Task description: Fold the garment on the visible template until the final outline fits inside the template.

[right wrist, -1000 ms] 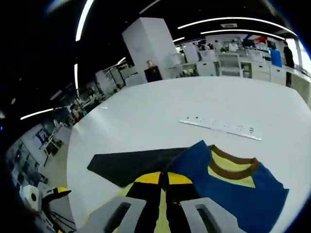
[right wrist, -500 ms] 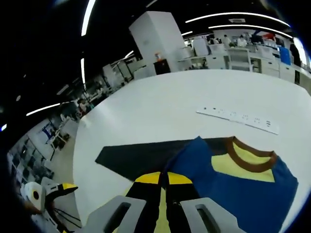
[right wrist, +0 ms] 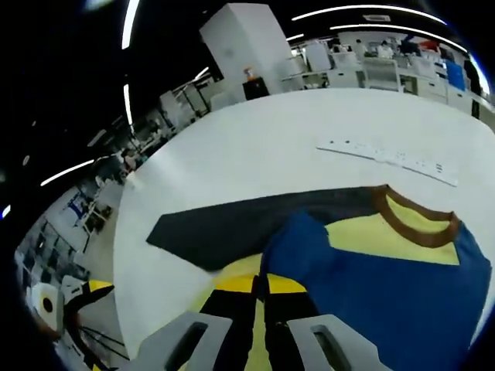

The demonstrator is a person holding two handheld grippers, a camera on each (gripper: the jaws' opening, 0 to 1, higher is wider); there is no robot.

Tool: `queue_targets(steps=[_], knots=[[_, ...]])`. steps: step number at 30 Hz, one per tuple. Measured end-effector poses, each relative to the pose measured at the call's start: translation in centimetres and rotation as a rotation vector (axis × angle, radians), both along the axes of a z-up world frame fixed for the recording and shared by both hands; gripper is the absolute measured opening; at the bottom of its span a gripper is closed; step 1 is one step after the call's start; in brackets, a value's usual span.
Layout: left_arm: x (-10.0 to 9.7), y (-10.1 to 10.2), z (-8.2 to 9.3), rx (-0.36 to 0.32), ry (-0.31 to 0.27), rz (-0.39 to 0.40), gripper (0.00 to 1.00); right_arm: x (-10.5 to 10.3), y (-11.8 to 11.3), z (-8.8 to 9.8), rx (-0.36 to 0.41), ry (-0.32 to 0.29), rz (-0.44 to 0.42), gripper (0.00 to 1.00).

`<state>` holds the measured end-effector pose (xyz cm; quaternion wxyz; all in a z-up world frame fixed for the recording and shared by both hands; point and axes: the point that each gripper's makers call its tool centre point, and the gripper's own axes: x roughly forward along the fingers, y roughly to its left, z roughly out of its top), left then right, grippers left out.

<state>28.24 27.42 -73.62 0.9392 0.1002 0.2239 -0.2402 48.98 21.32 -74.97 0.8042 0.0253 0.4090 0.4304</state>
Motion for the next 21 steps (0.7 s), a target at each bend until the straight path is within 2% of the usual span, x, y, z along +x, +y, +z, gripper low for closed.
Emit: queue_targets(steps=[5, 6, 9, 13, 16, 19, 21], knots=[[0.1, 1.4, -0.6, 0.008, -0.005, 0.008, 0.99, 0.1, -0.3, 0.5, 0.021, -0.005, -0.001, 0.0], [0.1, 1.6, -0.6, 0.009, -0.007, 0.009, 0.99, 0.2, -0.5, 0.5, 0.015, -0.011, 0.004, 0.07], [0.2, 1.9, -0.6, 0.013, -0.012, 0.013, 0.99, 0.6, -1.5, 0.8, -0.032, -0.083, 0.03, 0.23], [0.4, 3.1, -1.2, 0.019, -0.013, 0.016, 0.99, 0.5, -3.0, 1.2, -0.035, -0.088, 0.032, 0.32], [0.6, 4.3, -1.7, 0.019, -0.016, 0.016, 0.99, 0.8, -4.4, 1.4, -0.045, -0.114, 0.015, 0.45], [0.8, 5.1, -2.1, 0.019, -0.017, 0.018, 0.99, 0.8, -5.9, 1.3, -0.067, -0.117, 0.007, 0.53], [0.7, 4.2, -1.5, 0.022, -0.016, 0.02, 0.99, 0.8, -7.1, 1.2, -0.085, -0.131, 0.003, 0.58]])
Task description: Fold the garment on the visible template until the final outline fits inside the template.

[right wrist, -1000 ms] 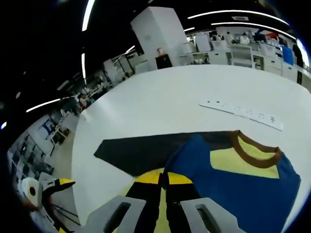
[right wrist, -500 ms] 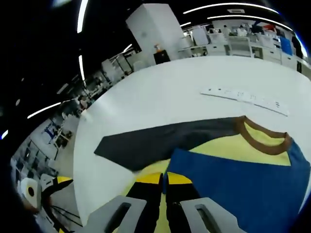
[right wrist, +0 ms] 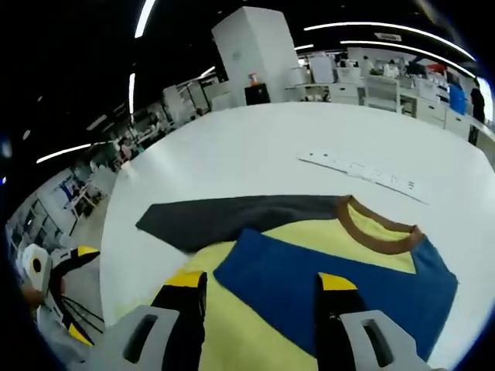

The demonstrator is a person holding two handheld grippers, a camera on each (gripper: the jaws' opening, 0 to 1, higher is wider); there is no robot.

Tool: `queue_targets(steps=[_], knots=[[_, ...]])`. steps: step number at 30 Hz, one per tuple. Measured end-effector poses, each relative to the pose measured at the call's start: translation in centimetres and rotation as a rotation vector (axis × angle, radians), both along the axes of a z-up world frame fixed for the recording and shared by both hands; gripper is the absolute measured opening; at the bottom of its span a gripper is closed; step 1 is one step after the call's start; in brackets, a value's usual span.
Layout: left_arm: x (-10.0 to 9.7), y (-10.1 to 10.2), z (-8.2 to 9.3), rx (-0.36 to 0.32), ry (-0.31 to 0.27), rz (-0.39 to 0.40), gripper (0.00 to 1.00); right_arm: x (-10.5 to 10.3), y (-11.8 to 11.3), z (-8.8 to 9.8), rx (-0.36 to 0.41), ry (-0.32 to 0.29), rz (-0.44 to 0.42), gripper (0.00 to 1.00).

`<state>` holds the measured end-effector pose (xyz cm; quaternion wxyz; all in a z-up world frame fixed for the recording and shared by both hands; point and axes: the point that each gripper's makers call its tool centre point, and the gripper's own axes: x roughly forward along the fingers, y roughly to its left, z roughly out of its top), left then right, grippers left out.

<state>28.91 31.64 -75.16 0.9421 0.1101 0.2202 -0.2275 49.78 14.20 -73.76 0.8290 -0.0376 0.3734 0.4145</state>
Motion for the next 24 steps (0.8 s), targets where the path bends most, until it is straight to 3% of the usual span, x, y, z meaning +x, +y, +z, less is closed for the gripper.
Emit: queue_targets(steps=[9, 16, 24], knots=[[-0.3, -2.2, 1.4, -0.005, -0.003, 0.001, 0.99, -1.3, -6.0, -0.6, -0.036, -0.012, -0.038, 0.68], [-0.4, -3.8, 2.3, 0.001, 0.002, -0.009, 0.99, -1.5, -10.3, -1.4, -0.062, -0.008, -0.105, 0.68], [-0.6, -4.2, 2.7, -0.003, 0.001, -0.007, 0.99, -1.8, -13.9, -2.9, -0.086, 0.01, -0.176, 0.66]])
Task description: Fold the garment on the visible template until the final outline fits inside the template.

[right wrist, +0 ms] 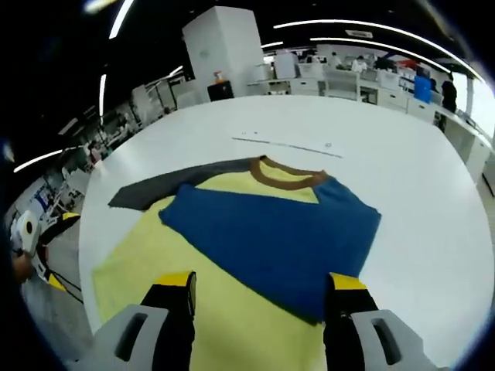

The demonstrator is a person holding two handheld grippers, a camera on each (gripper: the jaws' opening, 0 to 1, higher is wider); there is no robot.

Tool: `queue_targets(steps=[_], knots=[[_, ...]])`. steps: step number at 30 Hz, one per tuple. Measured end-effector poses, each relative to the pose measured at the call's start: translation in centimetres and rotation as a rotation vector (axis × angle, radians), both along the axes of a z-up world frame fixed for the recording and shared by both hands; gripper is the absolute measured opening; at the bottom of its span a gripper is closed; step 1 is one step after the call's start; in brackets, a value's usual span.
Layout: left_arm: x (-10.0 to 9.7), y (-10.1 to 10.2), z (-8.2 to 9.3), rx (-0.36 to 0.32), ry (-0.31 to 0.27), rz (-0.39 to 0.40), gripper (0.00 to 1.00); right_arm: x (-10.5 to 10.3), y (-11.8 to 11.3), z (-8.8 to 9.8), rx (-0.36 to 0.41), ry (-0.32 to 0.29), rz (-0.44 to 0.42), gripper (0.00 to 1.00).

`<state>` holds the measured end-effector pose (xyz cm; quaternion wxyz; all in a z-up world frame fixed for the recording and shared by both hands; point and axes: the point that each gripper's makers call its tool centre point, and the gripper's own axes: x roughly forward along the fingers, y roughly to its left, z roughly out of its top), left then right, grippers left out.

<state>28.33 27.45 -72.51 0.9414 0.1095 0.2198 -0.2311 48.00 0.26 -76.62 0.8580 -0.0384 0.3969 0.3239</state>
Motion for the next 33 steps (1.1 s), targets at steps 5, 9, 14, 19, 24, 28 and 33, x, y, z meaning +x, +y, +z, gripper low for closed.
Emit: queue_targets(steps=[5, 9, 14, 19, 24, 28, 33], knots=[[-0.1, 0.0, 0.1, 0.0, 0.0, 0.001, 0.99, -0.3, -2.0, -1.1, -0.041, 0.006, -0.022, 0.63], [-0.1, 0.0, 0.1, 0.0, 0.001, 0.0, 0.99, -0.4, -3.2, -1.8, -0.085, 0.005, -0.035, 0.55], [0.1, 0.1, 0.2, 0.001, -0.005, 0.007, 0.99, -0.5, -4.4, -2.3, -0.119, -0.005, -0.061, 0.4], [0.1, 0.1, 0.1, 0.005, -0.002, 0.008, 0.99, 0.0, -5.7, -2.9, -0.122, -0.014, -0.14, 0.17], [0.0, 0.2, 0.2, 0.003, -0.003, 0.017, 0.99, 0.1, -6.1, -3.2, -0.107, -0.005, -0.188, 0.06], [0.0, 0.5, 0.0, 0.006, 0.002, 0.023, 0.99, -0.1, -6.4, -3.5, -0.102, 0.022, -0.238, 0.03], [0.0, 0.6, 0.1, 0.004, 0.002, 0.03, 0.99, 0.0, -6.5, -3.5, -0.12, 0.02, -0.216, 0.01]])
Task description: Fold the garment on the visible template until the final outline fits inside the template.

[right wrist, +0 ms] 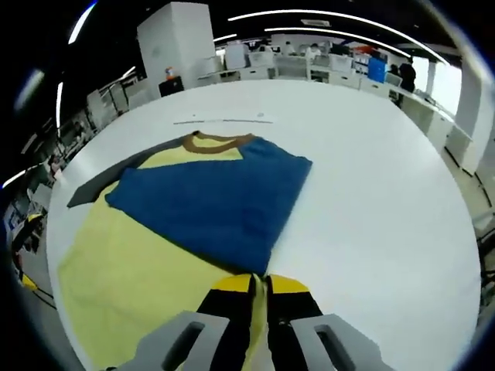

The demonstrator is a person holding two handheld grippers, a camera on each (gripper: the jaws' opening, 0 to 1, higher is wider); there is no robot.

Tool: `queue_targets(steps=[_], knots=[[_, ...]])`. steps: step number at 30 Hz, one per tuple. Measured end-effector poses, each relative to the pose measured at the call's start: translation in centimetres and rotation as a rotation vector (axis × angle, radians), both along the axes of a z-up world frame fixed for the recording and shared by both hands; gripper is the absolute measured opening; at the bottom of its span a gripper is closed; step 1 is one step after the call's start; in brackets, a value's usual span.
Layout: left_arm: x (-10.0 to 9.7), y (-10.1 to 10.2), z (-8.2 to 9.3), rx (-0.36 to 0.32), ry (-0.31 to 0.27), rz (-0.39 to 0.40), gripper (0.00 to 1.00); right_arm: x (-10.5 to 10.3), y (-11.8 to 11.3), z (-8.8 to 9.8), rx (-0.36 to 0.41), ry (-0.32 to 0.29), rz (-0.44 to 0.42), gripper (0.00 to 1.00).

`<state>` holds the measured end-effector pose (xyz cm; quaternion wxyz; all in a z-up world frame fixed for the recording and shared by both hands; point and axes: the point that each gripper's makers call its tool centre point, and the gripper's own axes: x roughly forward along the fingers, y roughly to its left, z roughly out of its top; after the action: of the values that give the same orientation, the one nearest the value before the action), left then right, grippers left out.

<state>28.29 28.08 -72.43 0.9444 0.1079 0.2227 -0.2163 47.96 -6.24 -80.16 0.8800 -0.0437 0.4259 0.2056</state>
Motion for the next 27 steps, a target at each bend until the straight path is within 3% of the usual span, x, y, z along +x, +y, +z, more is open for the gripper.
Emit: queue_targets(steps=[22, 25, 27], knots=[[0.1, 0.5, -0.2, 0.008, 0.012, 0.01, 0.99, -0.1, -1.7, 0.1, -0.011, 0.012, 0.061, 0.02], [0.2, 0.5, -0.1, 0.002, 0.009, 0.016, 0.99, 0.2, -0.9, 0.9, 0.083, -0.016, 0.038, 0.09], [0.3, 0.5, 0.0, -0.003, 0.009, 0.017, 0.99, 0.2, -0.5, 1.3, 0.128, -0.015, 0.031, 0.2]])
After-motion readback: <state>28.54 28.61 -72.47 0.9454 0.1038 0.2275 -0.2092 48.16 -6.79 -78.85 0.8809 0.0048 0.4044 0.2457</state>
